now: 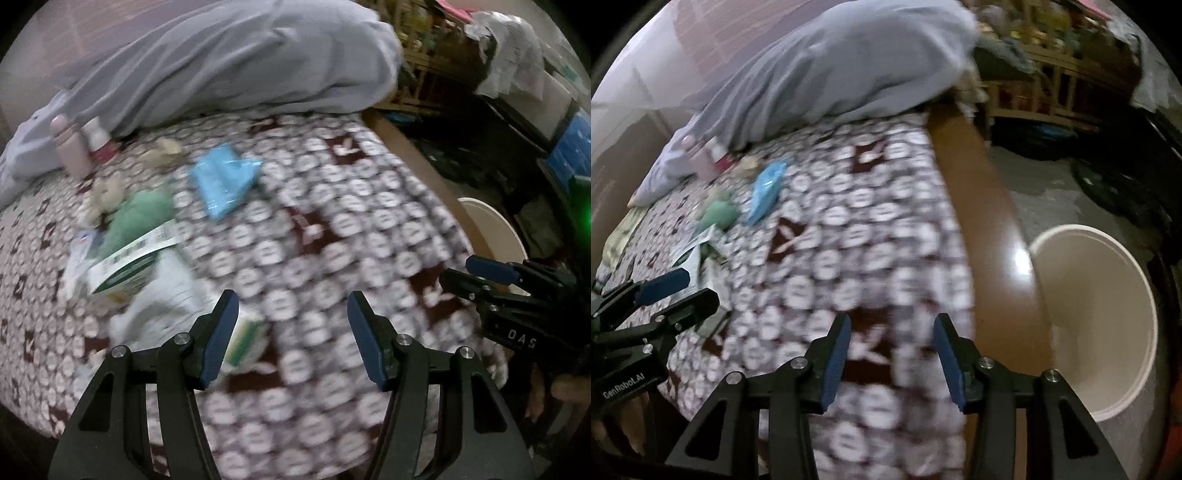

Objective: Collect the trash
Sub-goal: 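Return both tools to the trash pile on the blanket, then grasp the blue wipes packet with the left gripper while the right grasps the Guilin Watermelon Frost box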

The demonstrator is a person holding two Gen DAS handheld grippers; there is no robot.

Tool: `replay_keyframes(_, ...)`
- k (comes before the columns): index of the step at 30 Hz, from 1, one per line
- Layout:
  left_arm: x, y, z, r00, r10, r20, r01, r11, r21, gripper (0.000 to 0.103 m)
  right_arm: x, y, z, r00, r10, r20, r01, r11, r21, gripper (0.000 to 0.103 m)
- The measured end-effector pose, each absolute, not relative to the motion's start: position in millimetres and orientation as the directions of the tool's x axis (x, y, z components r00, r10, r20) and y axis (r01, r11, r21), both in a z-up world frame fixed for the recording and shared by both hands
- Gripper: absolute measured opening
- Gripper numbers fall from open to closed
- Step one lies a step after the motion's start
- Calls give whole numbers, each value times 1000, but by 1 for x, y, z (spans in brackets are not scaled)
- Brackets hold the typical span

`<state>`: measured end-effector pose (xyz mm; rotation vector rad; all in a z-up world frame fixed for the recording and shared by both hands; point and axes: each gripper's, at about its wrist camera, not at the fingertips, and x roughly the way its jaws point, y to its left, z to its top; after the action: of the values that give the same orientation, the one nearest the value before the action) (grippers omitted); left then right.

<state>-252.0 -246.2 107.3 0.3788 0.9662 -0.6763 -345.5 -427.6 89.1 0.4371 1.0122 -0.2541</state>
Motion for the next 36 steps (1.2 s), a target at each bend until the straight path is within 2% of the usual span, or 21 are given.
replay_keyframes(11, -212, -130, 97, 431, -188, -882, 513, 856, 68, 60, -294, -357, 88, 497, 117, -860, 232, 937, 262, 49)
replay_keyframes(14, -200, -96, 90, 417, -154, -896, 443, 895, 52, 60, -282, -336, 89, 495, 153, -856, 178, 946, 272, 52)
replay_keyframes(21, -177, -46, 64, 336, -192, -922, 287, 953, -94, 60, -256, -300, 92, 481, 175, -859, 90, 965, 247, 53)
replay_keyframes(28, -166, -56, 34, 272, -224, -936, 296, 945, -141, 60, -247, -275, 92, 459, 230, -858, 8, 965, 263, 55)
replay_keyframes(31, -162, -59, 26, 266, -236, -935, 301, 941, -152, 59, -244, -261, 85, 447, 199, -872, -27, 977, 209, 58)
replay_keyframes(32, -161, -60, 27, 270, -240, -932, 310, 939, -152, 57, -241, -258, 83, 449, 164, -879, -27, 985, 169, 58)
replay_keyframes(34, -159, -63, 31, 274, -255, -927, 341, 927, -155, 34, -236, -257, 80, 454, 134, -881, -34, 990, 133, 58)
replay_keyframes(36, -155, -65, 35, 265, -276, -924, 356, 918, -172, 31, -229, -258, 78, 459, 155, -875, -54, 988, 146, 59)
